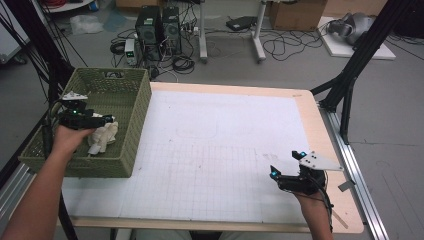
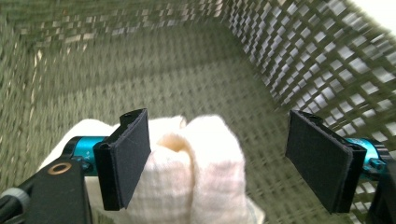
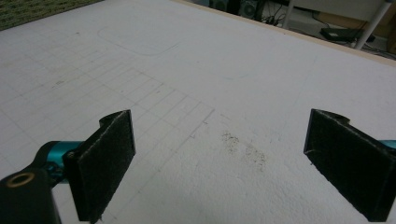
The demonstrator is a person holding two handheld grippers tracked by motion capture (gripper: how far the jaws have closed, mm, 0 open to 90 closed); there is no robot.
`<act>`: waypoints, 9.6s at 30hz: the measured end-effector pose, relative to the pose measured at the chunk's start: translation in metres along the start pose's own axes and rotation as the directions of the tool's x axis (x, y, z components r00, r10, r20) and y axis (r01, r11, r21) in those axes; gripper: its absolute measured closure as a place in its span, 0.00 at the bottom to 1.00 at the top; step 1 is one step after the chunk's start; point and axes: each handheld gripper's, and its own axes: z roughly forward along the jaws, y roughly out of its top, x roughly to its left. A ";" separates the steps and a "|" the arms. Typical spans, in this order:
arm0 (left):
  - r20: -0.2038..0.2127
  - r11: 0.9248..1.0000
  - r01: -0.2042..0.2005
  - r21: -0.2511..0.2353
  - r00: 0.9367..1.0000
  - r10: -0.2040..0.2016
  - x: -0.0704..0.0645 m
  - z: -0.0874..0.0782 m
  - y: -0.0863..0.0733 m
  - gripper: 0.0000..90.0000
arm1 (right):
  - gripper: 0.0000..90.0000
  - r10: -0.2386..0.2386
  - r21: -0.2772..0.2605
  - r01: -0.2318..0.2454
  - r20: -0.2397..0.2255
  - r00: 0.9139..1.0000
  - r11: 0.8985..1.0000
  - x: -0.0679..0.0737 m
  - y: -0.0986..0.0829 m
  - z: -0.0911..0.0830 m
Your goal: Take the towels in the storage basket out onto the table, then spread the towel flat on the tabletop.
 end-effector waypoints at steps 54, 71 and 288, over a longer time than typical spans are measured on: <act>-0.023 0.934 0.046 -0.354 0.998 -0.058 0.003 -0.065 0.011 0.81 | 0.09 0.007 -0.002 -0.007 0.004 1.000 1.000 0.000 0.000 -0.002; 0.114 0.842 -0.013 -0.540 0.989 0.089 -0.043 -0.111 0.046 0.81 | 0.09 0.002 -0.002 -0.002 0.000 1.000 1.000 0.001 0.001 -0.001; 0.401 0.964 -0.092 -0.251 0.896 0.190 -0.218 0.050 -0.012 0.40 | 0.10 0.002 0.106 0.001 -0.028 1.000 0.994 0.010 -0.001 0.045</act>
